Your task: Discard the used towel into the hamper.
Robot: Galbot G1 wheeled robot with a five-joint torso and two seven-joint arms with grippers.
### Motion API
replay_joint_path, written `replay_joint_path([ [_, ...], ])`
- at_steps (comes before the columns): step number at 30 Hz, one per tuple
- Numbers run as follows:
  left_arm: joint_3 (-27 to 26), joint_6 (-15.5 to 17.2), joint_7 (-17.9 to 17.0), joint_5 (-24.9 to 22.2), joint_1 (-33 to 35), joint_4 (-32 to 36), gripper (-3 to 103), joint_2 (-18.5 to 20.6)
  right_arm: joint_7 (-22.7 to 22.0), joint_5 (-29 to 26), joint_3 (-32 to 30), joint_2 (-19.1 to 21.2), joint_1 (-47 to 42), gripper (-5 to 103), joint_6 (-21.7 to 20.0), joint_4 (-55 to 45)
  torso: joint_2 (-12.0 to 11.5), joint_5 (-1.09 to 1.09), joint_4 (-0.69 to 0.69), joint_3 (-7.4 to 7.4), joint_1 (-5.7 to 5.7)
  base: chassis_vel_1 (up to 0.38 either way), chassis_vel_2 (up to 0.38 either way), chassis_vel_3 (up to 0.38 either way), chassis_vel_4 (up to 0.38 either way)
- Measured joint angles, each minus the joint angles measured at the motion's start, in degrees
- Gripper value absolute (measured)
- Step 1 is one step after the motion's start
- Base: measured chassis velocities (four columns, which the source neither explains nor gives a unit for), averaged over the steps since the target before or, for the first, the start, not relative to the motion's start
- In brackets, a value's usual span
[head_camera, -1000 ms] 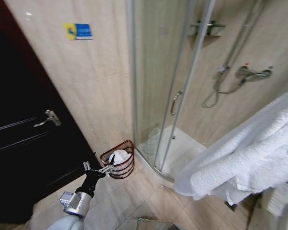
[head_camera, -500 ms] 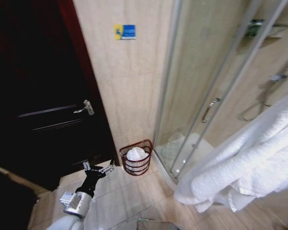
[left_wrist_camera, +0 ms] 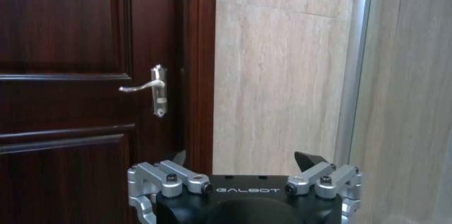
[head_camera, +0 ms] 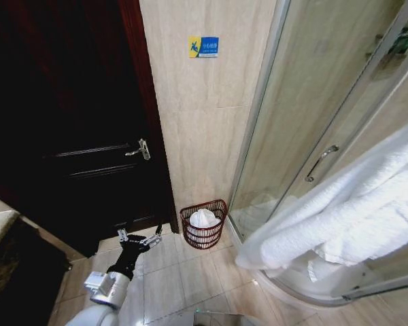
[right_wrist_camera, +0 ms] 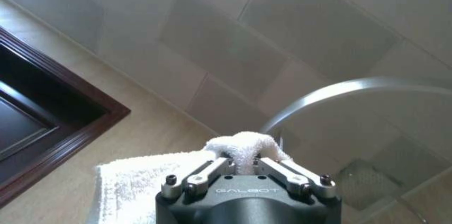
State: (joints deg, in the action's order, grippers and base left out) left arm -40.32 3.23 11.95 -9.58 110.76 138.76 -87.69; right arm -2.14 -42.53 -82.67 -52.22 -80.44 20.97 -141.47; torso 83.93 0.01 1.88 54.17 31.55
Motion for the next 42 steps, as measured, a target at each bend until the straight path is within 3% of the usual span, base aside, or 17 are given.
replay_joint_path([
  [27, 0.0, 0.0, 0.0, 0.0, 0.0, 0.0, 100, 0.0, 0.2, 1.1, 1.0, -1.2, 0.0, 5, -0.4, -0.4, 0.0, -0.01, 0.00, -0.02, -0.01, 0.022, 0.024, -0.017, -0.019],
  [42, 0.0, 0.0, 0.0, 0.0, 0.0, 0.0, 100, 0.0, 0.2, 1.0, 1.0, -1.1, 0.0, 5, -0.5, -0.5, -0.1, -0.05, 0.02, -0.03, -0.02, 0.166, 0.167, -0.174, -0.169],
])
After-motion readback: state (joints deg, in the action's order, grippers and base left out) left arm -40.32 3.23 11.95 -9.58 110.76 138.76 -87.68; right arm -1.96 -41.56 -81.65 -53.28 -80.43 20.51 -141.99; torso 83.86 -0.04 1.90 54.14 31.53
